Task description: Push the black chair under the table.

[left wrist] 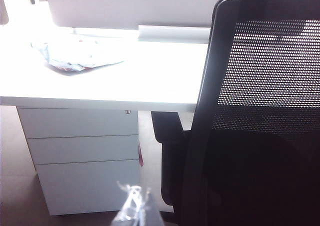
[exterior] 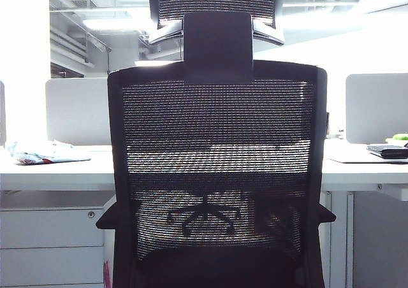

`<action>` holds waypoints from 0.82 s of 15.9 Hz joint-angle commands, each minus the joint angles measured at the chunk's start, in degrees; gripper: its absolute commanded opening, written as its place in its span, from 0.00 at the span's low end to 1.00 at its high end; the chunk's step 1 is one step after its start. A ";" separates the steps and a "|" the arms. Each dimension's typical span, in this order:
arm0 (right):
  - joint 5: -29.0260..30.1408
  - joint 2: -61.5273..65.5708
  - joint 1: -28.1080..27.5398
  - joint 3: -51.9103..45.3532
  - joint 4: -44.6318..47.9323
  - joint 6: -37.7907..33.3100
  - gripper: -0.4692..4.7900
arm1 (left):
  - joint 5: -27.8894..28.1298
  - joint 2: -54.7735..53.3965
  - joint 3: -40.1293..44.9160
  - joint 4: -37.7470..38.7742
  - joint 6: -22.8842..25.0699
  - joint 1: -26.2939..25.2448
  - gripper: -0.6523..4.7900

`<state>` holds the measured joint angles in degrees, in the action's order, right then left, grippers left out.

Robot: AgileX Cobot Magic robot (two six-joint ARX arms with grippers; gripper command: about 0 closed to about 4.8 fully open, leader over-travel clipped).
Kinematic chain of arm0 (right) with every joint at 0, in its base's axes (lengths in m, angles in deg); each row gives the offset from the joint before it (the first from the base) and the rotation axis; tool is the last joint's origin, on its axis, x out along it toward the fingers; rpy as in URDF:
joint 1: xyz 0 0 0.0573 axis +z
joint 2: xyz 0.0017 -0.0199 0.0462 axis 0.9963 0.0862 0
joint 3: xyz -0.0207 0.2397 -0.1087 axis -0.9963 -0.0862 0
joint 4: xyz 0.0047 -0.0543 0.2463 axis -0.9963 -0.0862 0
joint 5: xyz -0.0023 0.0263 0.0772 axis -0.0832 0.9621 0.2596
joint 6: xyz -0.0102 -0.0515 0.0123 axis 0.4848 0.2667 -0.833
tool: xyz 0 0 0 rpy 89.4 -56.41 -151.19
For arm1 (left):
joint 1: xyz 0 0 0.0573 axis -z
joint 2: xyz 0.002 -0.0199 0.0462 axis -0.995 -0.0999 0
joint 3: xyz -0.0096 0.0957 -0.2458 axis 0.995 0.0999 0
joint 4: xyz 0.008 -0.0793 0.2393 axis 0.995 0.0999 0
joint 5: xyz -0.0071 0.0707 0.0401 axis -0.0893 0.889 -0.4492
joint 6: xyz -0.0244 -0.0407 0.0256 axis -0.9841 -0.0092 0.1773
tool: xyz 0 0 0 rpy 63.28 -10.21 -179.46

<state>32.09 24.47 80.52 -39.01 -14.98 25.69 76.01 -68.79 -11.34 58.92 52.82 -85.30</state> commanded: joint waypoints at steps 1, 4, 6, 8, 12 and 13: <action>0.17 -0.04 0.07 -0.07 1.03 0.07 0.09 | -0.22 -0.07 0.02 -0.48 0.22 -0.11 0.11; 0.92 -0.07 0.24 -0.07 1.01 0.22 0.09 | -0.22 -0.07 0.02 -0.48 0.22 -0.11 0.11; 0.52 -0.07 2.10 -0.07 0.98 0.74 0.09 | -0.22 -0.07 0.02 -0.48 0.22 -0.11 0.11; -2.29 -0.04 5.11 -0.07 0.98 1.27 0.09 | -0.22 -0.07 0.02 -0.48 0.22 -0.11 0.11; -3.04 -0.04 5.77 -0.07 1.05 1.25 0.09 | -0.22 -0.07 0.02 -0.48 0.22 -0.11 0.11; -3.06 -0.07 5.77 -0.07 0.94 1.27 0.09 | -0.22 -0.07 0.02 -0.48 0.22 -0.11 0.11</action>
<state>29.29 24.47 86.18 -39.01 -14.98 26.83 76.01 -68.81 -11.34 58.92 52.82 -85.30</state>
